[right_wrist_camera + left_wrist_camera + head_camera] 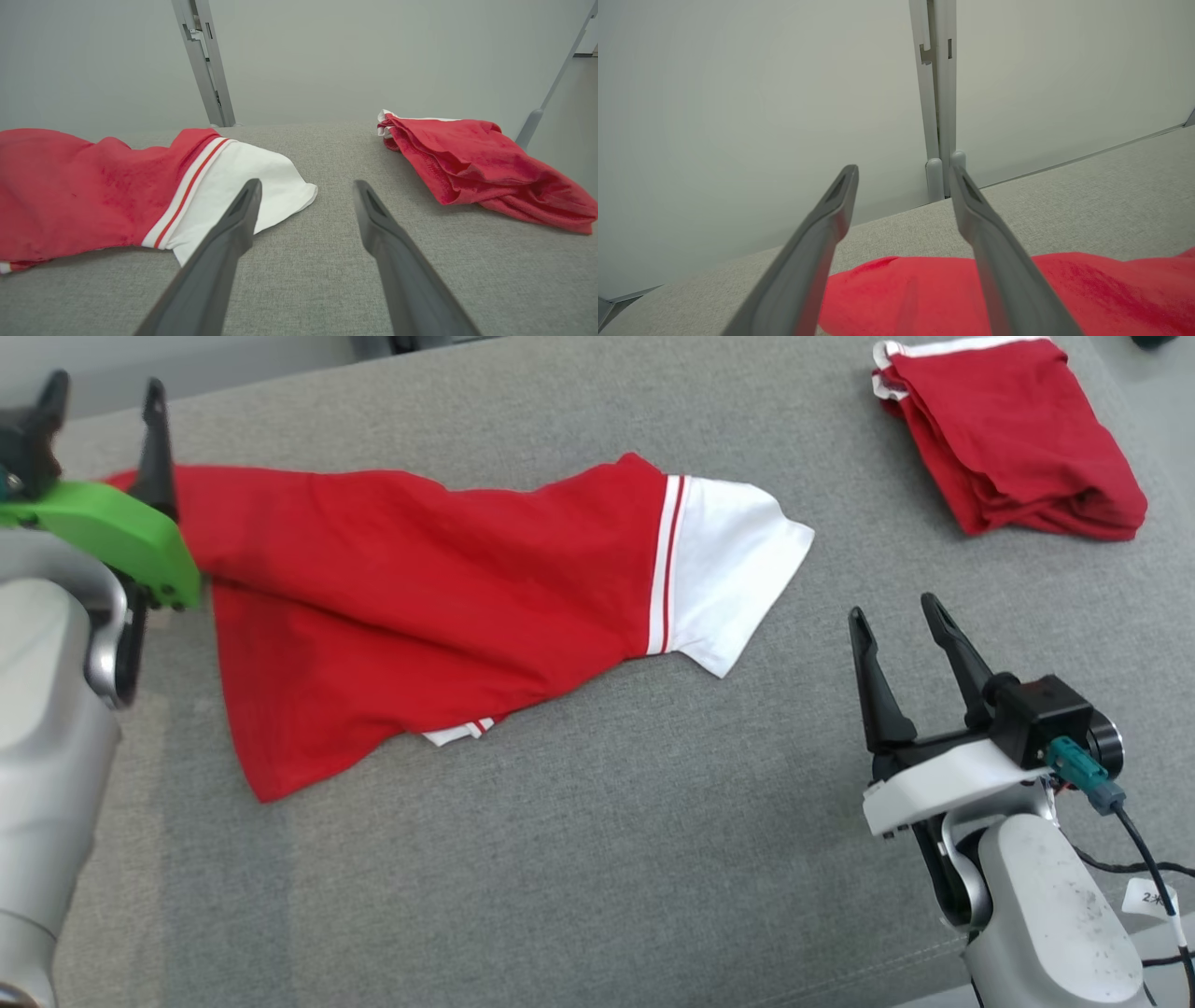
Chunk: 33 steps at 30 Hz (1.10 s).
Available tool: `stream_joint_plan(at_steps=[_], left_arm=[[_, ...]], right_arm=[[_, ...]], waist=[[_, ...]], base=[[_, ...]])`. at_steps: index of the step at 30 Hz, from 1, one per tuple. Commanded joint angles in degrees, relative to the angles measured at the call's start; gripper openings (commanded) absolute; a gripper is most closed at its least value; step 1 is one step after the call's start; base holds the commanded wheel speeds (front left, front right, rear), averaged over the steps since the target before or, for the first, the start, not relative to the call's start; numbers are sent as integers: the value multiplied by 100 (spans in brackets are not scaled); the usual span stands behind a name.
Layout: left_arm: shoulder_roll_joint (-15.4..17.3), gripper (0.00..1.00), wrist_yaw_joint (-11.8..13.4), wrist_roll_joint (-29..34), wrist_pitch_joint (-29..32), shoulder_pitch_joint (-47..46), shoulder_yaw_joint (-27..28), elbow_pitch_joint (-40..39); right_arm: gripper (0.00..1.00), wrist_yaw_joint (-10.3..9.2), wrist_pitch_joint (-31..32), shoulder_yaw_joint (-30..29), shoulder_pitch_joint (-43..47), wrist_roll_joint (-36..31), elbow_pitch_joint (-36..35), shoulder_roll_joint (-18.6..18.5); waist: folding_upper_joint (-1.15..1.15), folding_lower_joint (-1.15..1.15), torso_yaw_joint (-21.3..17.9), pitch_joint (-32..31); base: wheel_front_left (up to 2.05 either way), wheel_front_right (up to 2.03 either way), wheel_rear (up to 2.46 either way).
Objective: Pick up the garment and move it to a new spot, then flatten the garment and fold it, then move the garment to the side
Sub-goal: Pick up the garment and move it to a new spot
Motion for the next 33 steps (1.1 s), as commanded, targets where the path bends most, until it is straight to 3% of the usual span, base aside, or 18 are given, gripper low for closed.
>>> stream_joint_plan(at_steps=[1,5,13,21,33], left_arm=[[-23,100,-24,-40,-16,303,125,-203],[-145,100,-62,47,-9,1110,480,-909],[-650,100,117,349,-10,3062,1143,-2293],[-1203,100,28,666,-10,4573,1761,-2902],[-1871,100,-63,1216,-10,5806,2473,-3515]], right_arm=[[100,-9,-26,-49,121,-46,42,-24],[100,-9,-26,-194,279,-137,103,-24],[100,-9,-26,-423,648,-277,211,-24],[100,-9,-26,-366,964,-223,326,-24],[100,-9,-26,-364,1421,-39,410,-23]], waist=[[0,0,193,-250],[0,0,414,-580],[0,0,845,-1242],[0,0,948,-1698],[0,0,945,-1939]], base=[[0,0,0],[0,0,0],[0,0,0],[0,0,0],[0,0,0]])
